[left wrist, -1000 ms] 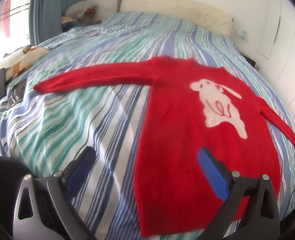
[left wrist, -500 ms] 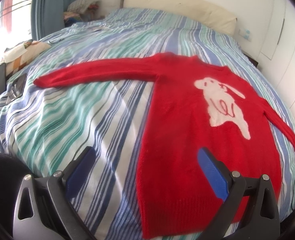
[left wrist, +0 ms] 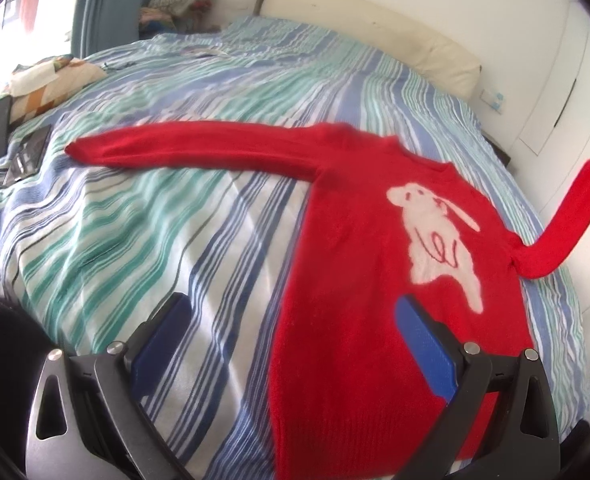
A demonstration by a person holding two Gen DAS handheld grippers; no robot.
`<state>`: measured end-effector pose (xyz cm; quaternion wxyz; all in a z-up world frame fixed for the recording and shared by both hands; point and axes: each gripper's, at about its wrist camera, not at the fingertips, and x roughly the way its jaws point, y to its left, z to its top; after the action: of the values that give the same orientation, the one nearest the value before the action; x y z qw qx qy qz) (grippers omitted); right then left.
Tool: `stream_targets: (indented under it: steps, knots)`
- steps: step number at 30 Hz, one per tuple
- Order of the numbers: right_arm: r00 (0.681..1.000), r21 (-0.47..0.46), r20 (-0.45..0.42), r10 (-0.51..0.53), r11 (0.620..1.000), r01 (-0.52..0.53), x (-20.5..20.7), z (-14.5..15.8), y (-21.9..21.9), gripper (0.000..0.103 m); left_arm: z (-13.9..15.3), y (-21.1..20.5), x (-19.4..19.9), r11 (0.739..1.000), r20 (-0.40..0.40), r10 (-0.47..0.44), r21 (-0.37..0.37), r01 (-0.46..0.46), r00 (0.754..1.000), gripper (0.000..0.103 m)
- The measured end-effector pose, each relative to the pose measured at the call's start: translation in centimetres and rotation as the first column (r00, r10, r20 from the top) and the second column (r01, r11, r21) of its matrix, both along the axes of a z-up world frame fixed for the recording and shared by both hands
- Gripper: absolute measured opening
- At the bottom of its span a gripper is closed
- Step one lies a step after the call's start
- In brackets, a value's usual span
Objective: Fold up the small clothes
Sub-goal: 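Grasp the sleeve cuff with the right gripper, then fold the held sleeve across the sweater body with the right gripper, release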
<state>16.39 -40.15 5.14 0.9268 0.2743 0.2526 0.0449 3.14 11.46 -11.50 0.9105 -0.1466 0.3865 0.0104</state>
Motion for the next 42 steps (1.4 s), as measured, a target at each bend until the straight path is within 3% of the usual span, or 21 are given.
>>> stream_targets:
  steps: [4, 7, 9, 11, 12, 13, 15, 17, 19, 22, 24, 25, 27, 29, 30, 31, 33, 35, 38, 40, 42]
  knots:
    - [0.972, -0.068, 0.025, 0.234, 0.97, -0.232, 5.9, 3.2, 11.3, 0.004, -0.2, 1.2, 0.0, 0.999, -0.009, 0.036, -0.029, -0.036, 0.999, 0.102]
    - [0.936, -0.118, -0.015, 0.351, 0.929, -0.35, 9.1, 2.4, 18.9, 0.005, -0.4, 2.1, -0.1, 0.997, -0.019, 0.066, -0.048, -0.067, 0.998, 0.102]
    - [0.908, -0.125, -0.064, 0.414, 0.9, -0.418, 11.0, 0.3, 23.0, 0.008, -0.6, 2.5, -0.1, 0.995, -0.03, 0.08, -0.059, -0.081, 0.996, 0.102]
    - [0.859, -0.065, -0.148, 0.49, 0.862, -0.502, 12.8, -3.3, 26.2, 0.034, -0.8, 2.7, 0.0, 0.994, -0.04, 0.087, -0.061, -0.089, 0.995, 0.102]
    - [0.833, -0.017, -0.193, 0.518, 0.847, -0.531, 13.5, -5.2, 27.3, 0.065, -0.8, 2.8, -0.1, 0.994, -0.043, 0.089, -0.061, -0.092, 0.995, 0.102]
    - [0.816, 0.038, -0.21, 0.539, 0.838, -0.544, 13.4, -7.0, 27.6, 0.069, -0.9, 2.9, -0.1, 0.994, -0.044, 0.09, -0.064, -0.093, 0.995, 0.102]
    - [0.802, 0.134, -0.21, 0.559, 0.829, -0.543, 13.1, -9.4, 26.9, 0.069, -1.0, 3.0, -0.1, 0.993, -0.048, 0.091, -0.075, -0.095, 0.995, 0.102]
    - [0.823, 0.161, -0.211, 0.527, 0.849, -0.503, 13.1, -10.3, 24.8, 0.069, -1.1, 3.2, 0.0, 0.991, -0.055, 0.09, -0.09, -0.095, 0.994, 0.102]
    - [0.849, 0.109, -0.257, 0.462, 0.887, -0.449, 13.2, -11.2, 21.8, 0.069, -1.3, 3.2, 0.2, 0.99, -0.064, 0.088, -0.103, -0.095, 0.994, 0.102]
    - [0.872, -0.08, -0.38, 0.307, 0.929, -0.362, 12.3, -12.6, 16.6, 0.069, -1.7, 3.0, 0.5, 0.989, -0.082, 0.084, -0.117, -0.093, 0.993, 0.102]
    - [0.85, -0.209, -0.476, 0.225, 0.91, -0.358, 11.6, -14.3, 14.1, 0.069, -1.9, 2.8, 0.7, 0.989, -0.091, 0.079, -0.121, -0.09, 0.993, 0.102]
    - [0.83, -0.228, -0.517, 0.211, 0.9, -0.371, 11.6, -15.3, 13.1, 0.068, -2.0, 2.7, 0.7, 0.989, -0.094, 0.077, -0.116, -0.088, 0.993, 0.102]
    - [0.795, -0.188, -0.571, 0.207, 0.909, -0.372, 11.1, -17.5, 11.6, 0.068, -2.2, 2.3, 0.9, 0.992, -0.103, 0.071, -0.097, -0.081, 0.992, 0.102]
    - [0.786, -0.132, -0.574, 0.229, 0.922, -0.365, 11.0, -19.1, 11.1, 0.067, -2.4, 1.9, 0.9, 0.994, -0.111, 0.066, -0.074, -0.075, 0.992, 0.102]
    - [0.779, -0.113, -0.574, 0.25, 0.919, -0.379, 11.1, -19.8, 11.4, 0.053, -2.4, 1.9, 0.9, 0.995, -0.111, 0.066, -0.064, -0.073, 0.992, 0.102]
    - [0.767, -0.131, -0.587, 0.259, 0.904, -0.406, 11.3, -20.4, 11.9, 0.006, -2.3, 1.9, 0.8, 0.996, -0.108, 0.068, -0.054, -0.074, 0.992, 0.102]
    - [0.787, -0.238, -0.589, 0.185, 0.89, -0.388, 10.6, -21.0, 11.7, 0.006, -2.2, 1.9, 0.6, 0.996, -0.1, 0.073, -0.041, -0.077, 0.992, 0.102]
    - [0.79, -0.194, -0.6, 0.125, 0.935, -0.295, 10.3, -22.3, 9.2, 0.006, -2.3, 2.0, 0.6, 0.996, -0.103, 0.07, -0.044, -0.074, 0.992, 0.102]
    - [0.802, -0.181, -0.587, 0.11, 0.948, -0.262, 9.7, -22.1, 8.5, 0.008, -2.4, 1.8, 0.7, 0.997, -0.112, 0.056, -0.048, -0.062, 0.992, 0.102]
    - [0.806, -0.2, -0.581, 0.11, 0.941, -0.272, 9.5, -21.1, 8.8, 0.032, -2.2, 1.5, 0.7, 0.998, -0.105, 0.046, -0.043, -0.051, 0.993, 0.102]
    - [0.835, -0.255, -0.543, 0.086, 0.931, -0.262, 9.0, -19.2, 9.0, 0.037, -2.0, 1.3, 0.5, 0.998, -0.092, 0.041, -0.036, -0.044, 0.995, 0.102]
